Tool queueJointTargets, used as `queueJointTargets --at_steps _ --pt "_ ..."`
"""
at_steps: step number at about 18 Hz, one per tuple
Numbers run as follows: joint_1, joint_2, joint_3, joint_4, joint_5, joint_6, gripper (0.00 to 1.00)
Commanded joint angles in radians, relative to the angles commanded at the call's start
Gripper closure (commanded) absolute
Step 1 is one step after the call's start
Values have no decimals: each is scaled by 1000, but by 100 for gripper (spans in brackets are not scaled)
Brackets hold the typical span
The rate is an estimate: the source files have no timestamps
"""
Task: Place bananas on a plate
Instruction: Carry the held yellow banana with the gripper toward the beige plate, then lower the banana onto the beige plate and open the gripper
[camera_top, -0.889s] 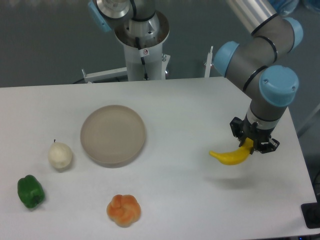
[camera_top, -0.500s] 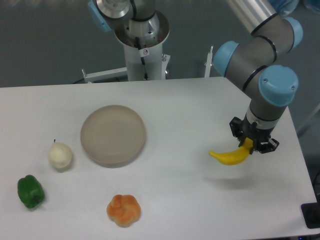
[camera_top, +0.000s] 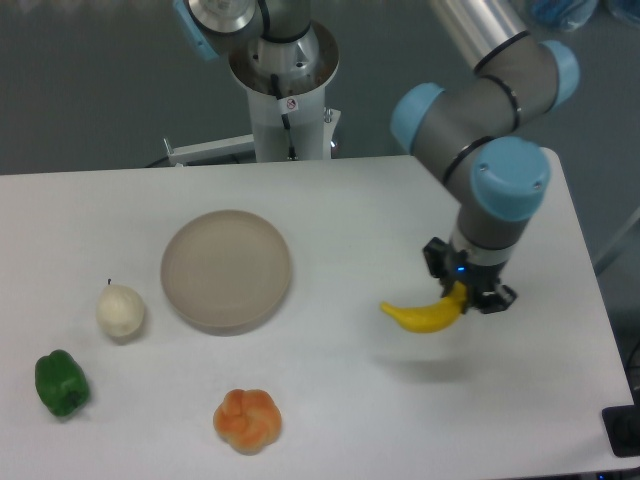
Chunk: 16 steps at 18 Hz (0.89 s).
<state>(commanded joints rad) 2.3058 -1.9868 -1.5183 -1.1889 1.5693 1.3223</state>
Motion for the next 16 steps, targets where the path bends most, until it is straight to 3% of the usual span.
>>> queueJointTargets --at_steps 3,6,11,16 --pt "-63 57 -92 8 5 -26 95" --pt "-150 80 -187 58 9 -63 94" --pt "-268 104 -267 54 17 -118 94" --pt "-335 91 -276 54 17 -192 94"
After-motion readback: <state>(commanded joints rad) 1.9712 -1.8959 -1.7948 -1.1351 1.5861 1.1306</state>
